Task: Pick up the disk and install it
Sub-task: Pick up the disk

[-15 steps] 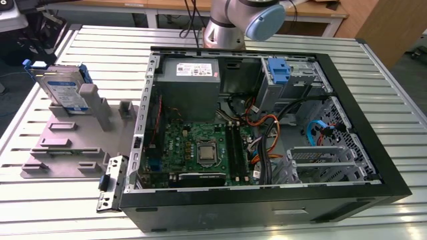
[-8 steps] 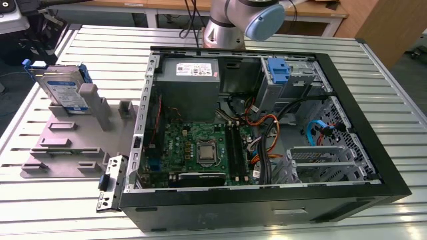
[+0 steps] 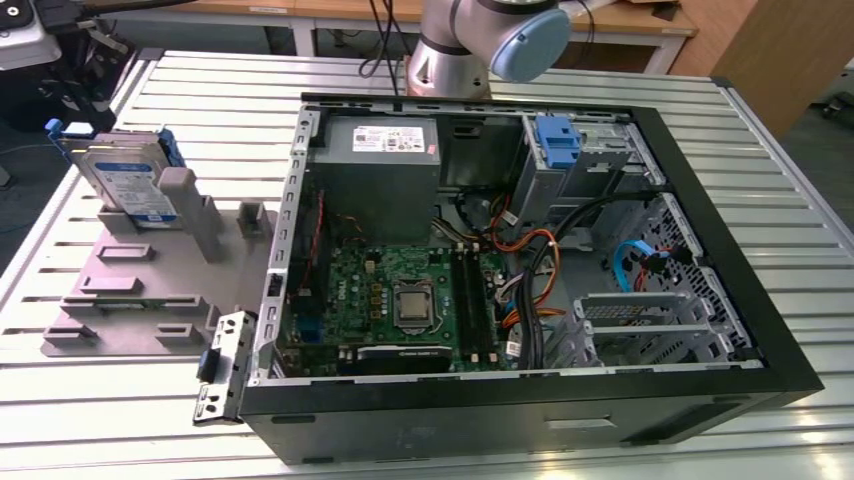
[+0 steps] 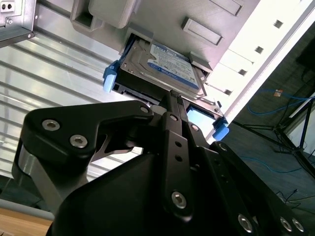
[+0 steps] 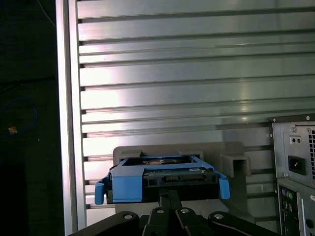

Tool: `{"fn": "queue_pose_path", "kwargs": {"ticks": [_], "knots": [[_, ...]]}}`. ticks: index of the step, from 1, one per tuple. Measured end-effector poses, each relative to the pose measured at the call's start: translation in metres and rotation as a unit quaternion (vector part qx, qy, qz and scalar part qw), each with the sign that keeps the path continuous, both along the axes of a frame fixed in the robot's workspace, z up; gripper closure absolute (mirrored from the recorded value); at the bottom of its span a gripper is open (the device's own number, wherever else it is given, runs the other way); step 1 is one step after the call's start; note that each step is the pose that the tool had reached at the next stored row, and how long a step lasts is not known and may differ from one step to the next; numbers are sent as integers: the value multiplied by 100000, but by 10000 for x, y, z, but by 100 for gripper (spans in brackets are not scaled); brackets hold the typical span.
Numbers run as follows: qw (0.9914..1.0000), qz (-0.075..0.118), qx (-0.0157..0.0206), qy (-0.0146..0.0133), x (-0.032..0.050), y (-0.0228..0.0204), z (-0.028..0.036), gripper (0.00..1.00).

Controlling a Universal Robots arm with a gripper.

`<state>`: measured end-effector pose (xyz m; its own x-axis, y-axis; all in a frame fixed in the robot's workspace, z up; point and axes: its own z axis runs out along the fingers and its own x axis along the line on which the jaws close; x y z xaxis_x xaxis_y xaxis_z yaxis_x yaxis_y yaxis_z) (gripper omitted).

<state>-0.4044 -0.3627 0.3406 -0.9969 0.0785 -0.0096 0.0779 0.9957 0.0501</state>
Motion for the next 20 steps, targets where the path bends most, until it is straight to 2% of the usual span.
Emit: {"fn": "queue_pose_path", "kwargs": {"ticks": [10,16,20], "knots": [[100000,193,-2,2,0,0,-1,89],[99961,2782,0,-4,0,0,0,89],[99944,3351,5,-12,0,0,7,89]]}}
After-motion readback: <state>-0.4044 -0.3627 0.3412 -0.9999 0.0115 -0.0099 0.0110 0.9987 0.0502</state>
